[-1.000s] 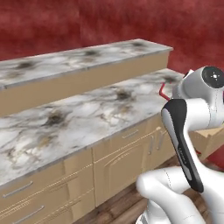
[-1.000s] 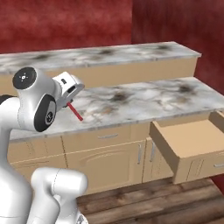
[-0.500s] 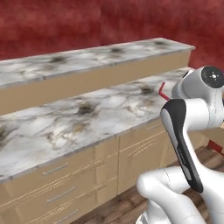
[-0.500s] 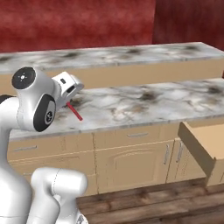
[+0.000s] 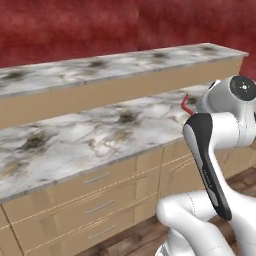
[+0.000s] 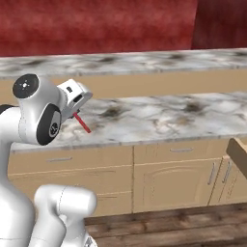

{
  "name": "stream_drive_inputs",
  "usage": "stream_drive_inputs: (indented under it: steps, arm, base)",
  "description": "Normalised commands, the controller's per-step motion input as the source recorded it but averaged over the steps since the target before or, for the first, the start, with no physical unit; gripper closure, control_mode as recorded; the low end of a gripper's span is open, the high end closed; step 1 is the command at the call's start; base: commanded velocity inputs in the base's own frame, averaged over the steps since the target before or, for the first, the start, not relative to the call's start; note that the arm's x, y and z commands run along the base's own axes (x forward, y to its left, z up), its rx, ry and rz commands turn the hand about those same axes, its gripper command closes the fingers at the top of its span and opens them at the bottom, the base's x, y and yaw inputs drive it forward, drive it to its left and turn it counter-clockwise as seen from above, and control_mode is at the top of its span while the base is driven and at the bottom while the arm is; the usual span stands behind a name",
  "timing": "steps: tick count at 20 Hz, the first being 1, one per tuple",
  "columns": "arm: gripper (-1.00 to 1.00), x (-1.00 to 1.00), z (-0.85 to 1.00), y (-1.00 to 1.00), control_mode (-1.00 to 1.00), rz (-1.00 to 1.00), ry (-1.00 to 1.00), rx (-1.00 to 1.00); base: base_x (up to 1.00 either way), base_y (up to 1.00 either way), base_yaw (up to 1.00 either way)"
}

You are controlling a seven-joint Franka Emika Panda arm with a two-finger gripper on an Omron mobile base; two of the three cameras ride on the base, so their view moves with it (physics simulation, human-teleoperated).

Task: Take a straw from the drawer in front and place it inside the glass cup on the dining counter.

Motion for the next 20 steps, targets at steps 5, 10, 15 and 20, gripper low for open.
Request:
stream_drive_inputs:
  steps: [5, 10, 15, 20]
  arm:
    - [1.0, 0.0, 0.0, 0.0, 1.0, 0.0, 0.0, 0.0]
    - [1.0, 0.0, 0.0, 0.0, 1.0, 0.0, 0.0, 0.0]
    - [1.0, 0.0, 0.0, 0.0, 1.0, 0.0, 0.0, 0.0]
    - [1.0, 0.0, 0.0, 0.0, 1.0, 0.0, 0.0, 0.0]
  base:
    - [-0.3, 0.48, 0.2]
    - [-0.33, 0.51, 0.2]
    - [-0.36, 0.56, 0.19]
    - [-0.35, 0.59, 0.18]
